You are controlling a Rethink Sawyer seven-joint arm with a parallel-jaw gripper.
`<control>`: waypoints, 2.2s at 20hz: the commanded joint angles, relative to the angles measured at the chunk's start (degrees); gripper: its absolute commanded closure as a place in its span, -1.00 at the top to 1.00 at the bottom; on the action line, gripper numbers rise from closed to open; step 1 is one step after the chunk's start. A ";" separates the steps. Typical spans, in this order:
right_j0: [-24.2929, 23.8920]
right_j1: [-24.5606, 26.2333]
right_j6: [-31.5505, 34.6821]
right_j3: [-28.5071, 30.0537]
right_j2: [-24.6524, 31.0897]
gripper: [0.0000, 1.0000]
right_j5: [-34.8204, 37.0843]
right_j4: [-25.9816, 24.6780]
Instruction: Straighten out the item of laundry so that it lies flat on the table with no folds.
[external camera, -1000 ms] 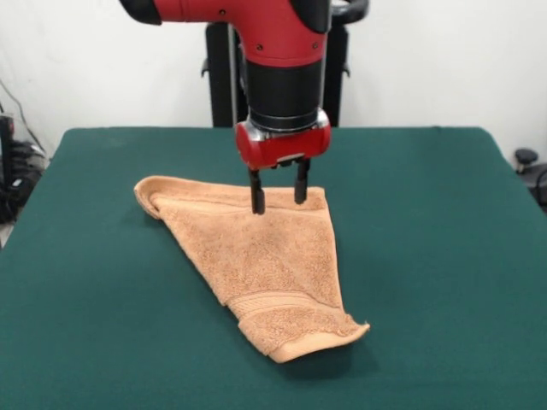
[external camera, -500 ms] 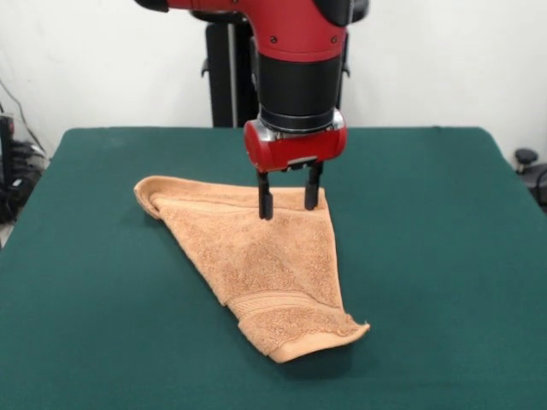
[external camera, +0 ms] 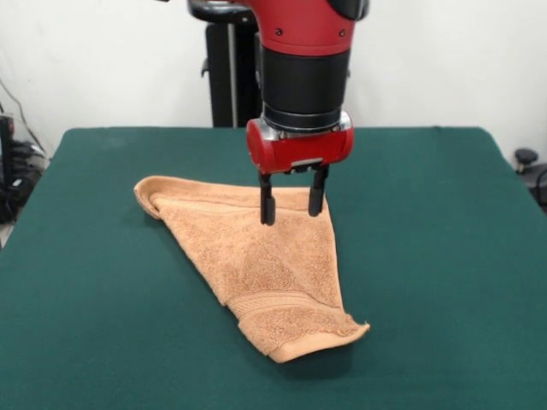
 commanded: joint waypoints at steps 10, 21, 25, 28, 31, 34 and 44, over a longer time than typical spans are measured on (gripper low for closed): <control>3.61 2.28 7.99 -5.43 0.10 1.00 6.32 4.08; 6.92 5.08 6.76 -17.53 -0.75 1.00 16.13 4.59; 8.04 6.84 8.74 -23.10 -0.95 1.00 18.64 5.15; 8.86 8.14 10.09 -26.22 -1.06 1.00 18.33 5.58; 9.67 9.32 10.92 -28.88 -1.27 1.00 18.94 6.10; 9.96 10.10 10.94 -29.58 -1.56 1.00 18.15 6.29; 3.41 8.70 3.47 -14.50 2.20 1.00 1.55 5.48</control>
